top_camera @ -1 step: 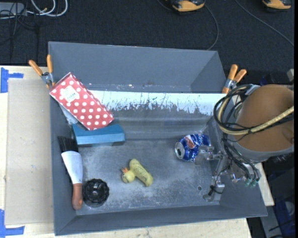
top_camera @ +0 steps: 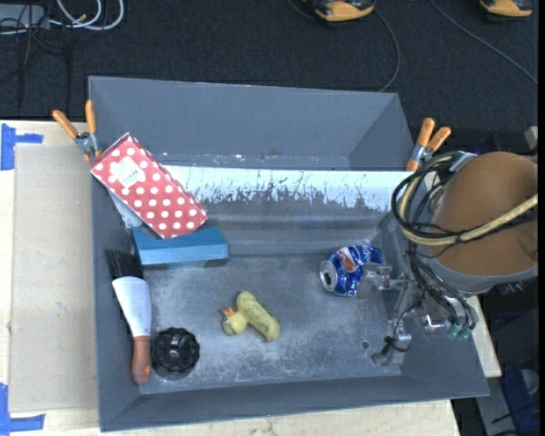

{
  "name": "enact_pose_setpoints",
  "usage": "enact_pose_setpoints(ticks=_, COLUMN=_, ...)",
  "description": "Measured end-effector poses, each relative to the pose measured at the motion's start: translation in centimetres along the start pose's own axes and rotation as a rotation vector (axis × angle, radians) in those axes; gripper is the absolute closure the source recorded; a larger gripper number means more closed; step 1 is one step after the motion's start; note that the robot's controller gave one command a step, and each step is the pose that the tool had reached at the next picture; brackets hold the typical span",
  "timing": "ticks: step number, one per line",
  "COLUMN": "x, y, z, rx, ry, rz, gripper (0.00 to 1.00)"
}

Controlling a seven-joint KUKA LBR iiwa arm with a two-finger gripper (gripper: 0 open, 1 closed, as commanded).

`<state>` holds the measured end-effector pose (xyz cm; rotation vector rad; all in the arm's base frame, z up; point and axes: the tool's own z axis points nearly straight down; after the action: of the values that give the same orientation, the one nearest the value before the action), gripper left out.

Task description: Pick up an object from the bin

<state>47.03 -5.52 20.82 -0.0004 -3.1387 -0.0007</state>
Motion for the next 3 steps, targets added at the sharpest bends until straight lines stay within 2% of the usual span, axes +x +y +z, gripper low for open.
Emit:
enact_pose_setpoints(ticks=1, x=-5.1, y=-3.1, z=7.0, rx=0.001, ry=-0.004, rz=-0.020, gripper=0.00)
enact_pose_setpoints(ticks=2, x=-8.3, y=-5.8, z=7.9, rx=-0.003, ry=0.011, rz=-0.198, gripper=0.00)
enact_pose_setpoints(ticks=3, x=-11.3, y=-5.5, z=7.1, rx=0.000, ry=-0.004, rz=-0.036, gripper=0.00)
